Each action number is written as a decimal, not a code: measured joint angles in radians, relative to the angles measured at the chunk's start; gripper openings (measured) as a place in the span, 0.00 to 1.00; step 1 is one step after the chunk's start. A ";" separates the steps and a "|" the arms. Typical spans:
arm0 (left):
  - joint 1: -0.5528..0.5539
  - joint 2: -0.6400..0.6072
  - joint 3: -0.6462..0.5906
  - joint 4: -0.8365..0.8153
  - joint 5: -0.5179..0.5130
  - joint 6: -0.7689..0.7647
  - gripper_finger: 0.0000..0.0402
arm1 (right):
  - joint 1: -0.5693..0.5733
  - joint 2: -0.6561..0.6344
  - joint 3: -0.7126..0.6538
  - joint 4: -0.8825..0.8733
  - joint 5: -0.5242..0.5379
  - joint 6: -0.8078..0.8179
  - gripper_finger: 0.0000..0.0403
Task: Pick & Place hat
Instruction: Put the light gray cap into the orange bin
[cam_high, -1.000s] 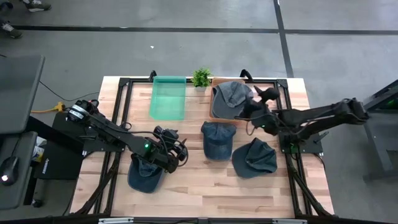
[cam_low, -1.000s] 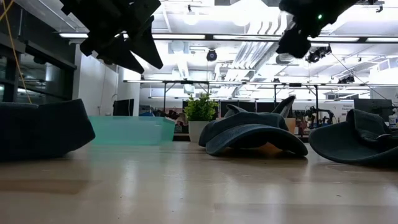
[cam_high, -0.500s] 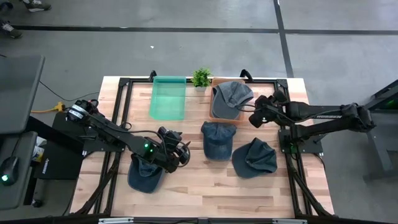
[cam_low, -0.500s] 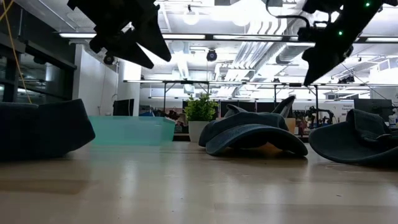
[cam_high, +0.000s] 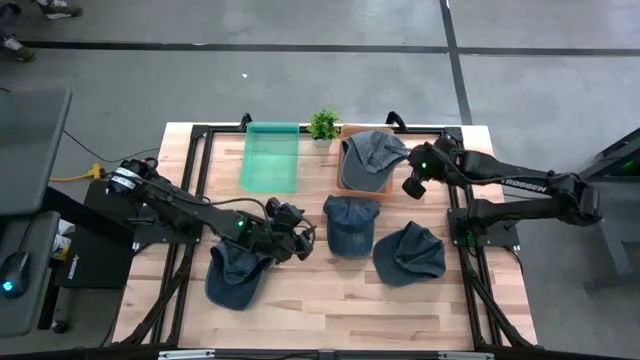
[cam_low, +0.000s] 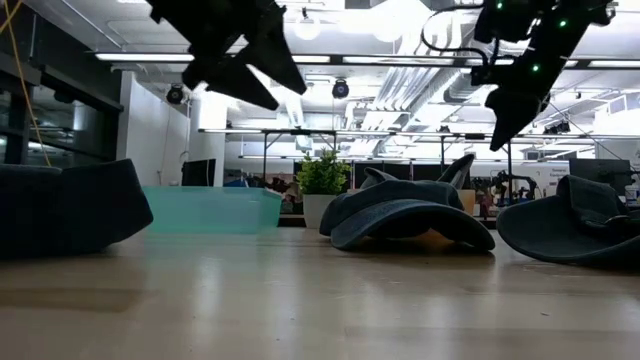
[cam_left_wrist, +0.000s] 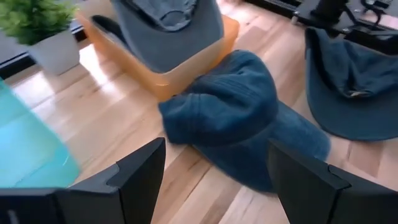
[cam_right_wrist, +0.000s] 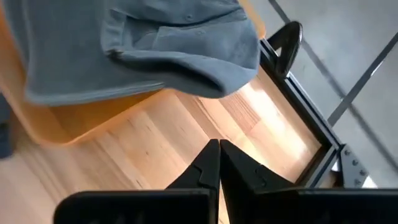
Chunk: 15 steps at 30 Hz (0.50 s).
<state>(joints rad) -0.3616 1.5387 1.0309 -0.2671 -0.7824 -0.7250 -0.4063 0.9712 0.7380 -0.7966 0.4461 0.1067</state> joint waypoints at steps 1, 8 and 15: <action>0.009 0.000 0.000 0.012 0.017 0.019 0.67 | -0.027 0.004 0.000 0.008 -0.018 -0.001 0.01; 0.045 0.001 0.000 0.067 0.081 0.099 0.67 | -0.229 0.041 0.000 0.034 -0.165 -0.015 0.00; 0.057 0.023 0.000 0.113 0.122 0.145 0.67 | -0.364 0.112 0.000 0.131 -0.319 -0.021 0.00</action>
<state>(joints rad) -0.3046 1.5618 1.0305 -0.1544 -0.6601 -0.5797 -0.7707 1.0829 0.7376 -0.6653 0.1269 0.0856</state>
